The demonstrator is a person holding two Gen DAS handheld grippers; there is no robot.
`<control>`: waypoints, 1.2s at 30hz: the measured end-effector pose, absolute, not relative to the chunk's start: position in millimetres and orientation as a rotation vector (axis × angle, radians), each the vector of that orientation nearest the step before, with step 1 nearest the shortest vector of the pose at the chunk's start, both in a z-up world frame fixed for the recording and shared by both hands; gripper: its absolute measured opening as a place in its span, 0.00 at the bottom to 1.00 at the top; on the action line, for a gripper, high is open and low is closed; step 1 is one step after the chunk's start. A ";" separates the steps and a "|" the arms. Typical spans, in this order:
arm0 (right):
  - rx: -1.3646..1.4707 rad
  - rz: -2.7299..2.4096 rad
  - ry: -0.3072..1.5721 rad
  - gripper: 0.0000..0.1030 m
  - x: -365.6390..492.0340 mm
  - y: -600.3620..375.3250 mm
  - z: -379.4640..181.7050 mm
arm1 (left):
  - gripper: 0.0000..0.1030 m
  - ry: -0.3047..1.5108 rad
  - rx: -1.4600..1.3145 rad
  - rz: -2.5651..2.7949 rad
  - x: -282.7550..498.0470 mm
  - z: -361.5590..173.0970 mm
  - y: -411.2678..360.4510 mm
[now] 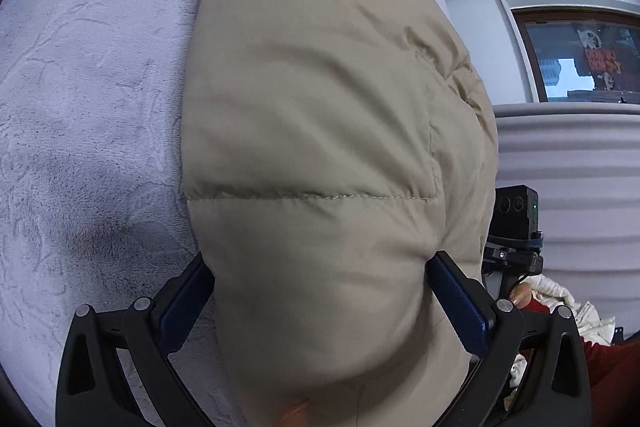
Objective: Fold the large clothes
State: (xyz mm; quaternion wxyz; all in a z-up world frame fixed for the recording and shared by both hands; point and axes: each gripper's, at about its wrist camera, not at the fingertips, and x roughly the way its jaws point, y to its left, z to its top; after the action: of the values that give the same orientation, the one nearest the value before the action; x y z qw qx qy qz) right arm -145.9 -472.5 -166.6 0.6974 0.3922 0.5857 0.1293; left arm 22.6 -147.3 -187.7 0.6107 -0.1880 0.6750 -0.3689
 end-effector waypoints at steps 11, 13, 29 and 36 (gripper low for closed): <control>0.895 0.284 1.423 1.00 -111.0 -448.3 -181.5 | 1.00 1.527 -0.256 -0.772 7.0 -174.8 -182.8; 0.942 0.257 1.417 1.00 -111.6 -451.1 -183.9 | 0.99 1.505 -0.211 -0.744 1.4 -166.9 -192.4; 0.971 0.328 1.283 0.57 -114.6 -436.2 -136.4 | 0.73 1.314 -0.076 -0.666 -35.5 -88.2 -184.2; 0.929 0.336 1.243 0.57 -96.6 -392.4 -109.9 | 0.73 1.258 -0.095 -0.648 -13.1 -67.2 -126.2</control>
State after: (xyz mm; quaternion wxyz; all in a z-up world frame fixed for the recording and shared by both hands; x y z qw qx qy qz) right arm -96.6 -392.4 -109.9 0.7011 0.4173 0.5582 0.1508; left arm -13.1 -126.2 -67.2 0.7588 -0.0438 0.5777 -0.2975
